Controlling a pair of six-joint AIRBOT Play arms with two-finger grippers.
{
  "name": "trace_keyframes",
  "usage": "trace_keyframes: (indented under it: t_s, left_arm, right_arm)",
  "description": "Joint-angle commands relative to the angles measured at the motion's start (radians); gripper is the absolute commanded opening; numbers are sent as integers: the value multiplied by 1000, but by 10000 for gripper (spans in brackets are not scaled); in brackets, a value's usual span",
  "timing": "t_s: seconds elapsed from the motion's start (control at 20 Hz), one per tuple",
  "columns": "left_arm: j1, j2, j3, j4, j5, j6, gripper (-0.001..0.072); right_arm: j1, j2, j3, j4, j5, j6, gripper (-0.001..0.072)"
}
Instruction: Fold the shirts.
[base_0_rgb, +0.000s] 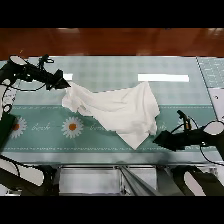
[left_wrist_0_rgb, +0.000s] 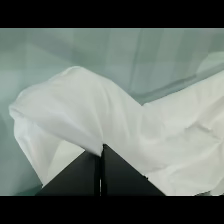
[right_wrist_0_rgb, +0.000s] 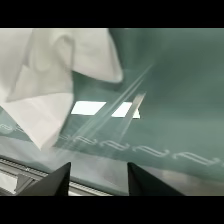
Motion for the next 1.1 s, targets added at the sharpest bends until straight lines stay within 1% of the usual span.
trace_keyframes:
  t_s: [0.0, 0.1, 0.15, 0.25, 0.35, 0.55, 0.7, 0.75, 0.8, 0.85, 0.9, 0.95, 1.05]
  left_arm:
    - [-1, -1, 2, 3, -9, -1, 19]
    - [-1, -1, 2, 3, -15, -1, 19]
    - [-1, -1, 2, 3, -15, -1, 19]
    - [-1, -1, 2, 3, -15, -1, 19]
    - [-1, -1, 2, 3, -15, -1, 19]
    - [-2, -1, 2, 3, -12, -1, 19]
    - [-1, -1, 2, 3, -12, -1, 19]
    - [-1, -1, 2, 3, -12, -1, 19]
    - [-2, -1, 2, 3, -12, -1, 19]
    - [-2, -1, 2, 3, -12, -1, 19]
    - [-1, -1, 2, 3, -12, -1, 19]
    - [-1, 0, 2, 3, -13, -1, 19]
    - [0, 3, 3, 3, -13, 0, 19]
  right_arm:
    - [218, 0, -18, 35, -216, 186, 408]
    - [312, -3, -18, 34, -304, 262, 408]
    - [339, -18, -18, 35, -322, 287, 408]
    - [372, -76, -18, 42, -326, 289, 408]
    - [406, -134, -18, 95, -373, 258, 407]
    - [475, -243, -5, 262, -532, 179, 407]
    - [532, -324, 61, 385, -632, 103, 406]
    - [547, -348, 88, 394, -649, 99, 388]
    - [563, -375, 115, 397, -657, 97, 327]
    - [574, -398, 137, 401, -657, 82, 238]
    - [585, -417, 157, 405, -655, 54, 83]
    - [589, -422, 172, 410, -648, 20, 29]
    - [577, -418, 218, 391, -601, -17, 28]
